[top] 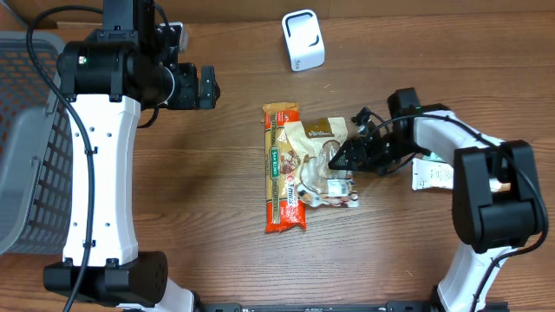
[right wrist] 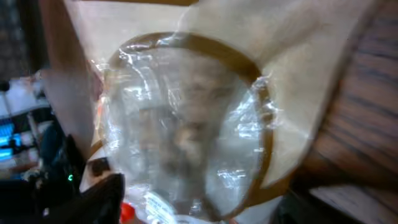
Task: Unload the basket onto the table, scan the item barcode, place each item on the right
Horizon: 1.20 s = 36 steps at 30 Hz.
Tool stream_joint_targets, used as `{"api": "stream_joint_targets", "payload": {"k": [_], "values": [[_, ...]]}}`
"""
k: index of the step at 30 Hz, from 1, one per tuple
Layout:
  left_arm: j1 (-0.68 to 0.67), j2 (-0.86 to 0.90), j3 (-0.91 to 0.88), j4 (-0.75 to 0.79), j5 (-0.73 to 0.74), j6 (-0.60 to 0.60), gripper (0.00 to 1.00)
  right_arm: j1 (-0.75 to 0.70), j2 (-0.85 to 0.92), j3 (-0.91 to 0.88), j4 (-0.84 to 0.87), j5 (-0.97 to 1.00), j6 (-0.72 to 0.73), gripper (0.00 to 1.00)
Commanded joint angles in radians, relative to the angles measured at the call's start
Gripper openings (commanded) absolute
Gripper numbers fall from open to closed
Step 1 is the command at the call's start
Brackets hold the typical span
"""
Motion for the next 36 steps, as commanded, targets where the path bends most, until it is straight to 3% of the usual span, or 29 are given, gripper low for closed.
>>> {"api": "stream_joint_targets", "payload": {"k": [1,6,8,14,20,29,36], "values": [[-0.002,0.003,0.003,0.000,-0.003,0.023,1.00,0.053,0.020,-0.025,0.041,0.060,0.068,0.59],[-0.002,0.003,0.003,0.000,-0.003,0.023,1.00,0.089,0.020,-0.020,0.057,0.060,0.069,0.11],[-0.002,0.003,0.003,0.000,-0.003,0.023,1.00,0.087,0.020,-0.010,0.046,0.034,0.069,0.04],[-0.002,0.003,0.003,0.000,-0.003,0.023,1.00,0.071,0.017,0.036,0.045,-0.159,0.072,0.04],[-0.002,0.003,0.003,0.000,-0.003,0.023,1.00,0.072,-0.055,0.076,0.053,-0.126,0.181,0.04],[-0.002,0.003,0.003,0.000,-0.003,0.023,1.00,0.195,-0.151,0.076,0.076,0.079,0.447,0.04],[-0.002,0.003,0.003,0.000,-0.003,0.023,0.99,0.317,-0.150,0.060,0.077,0.389,0.590,0.04]]}}
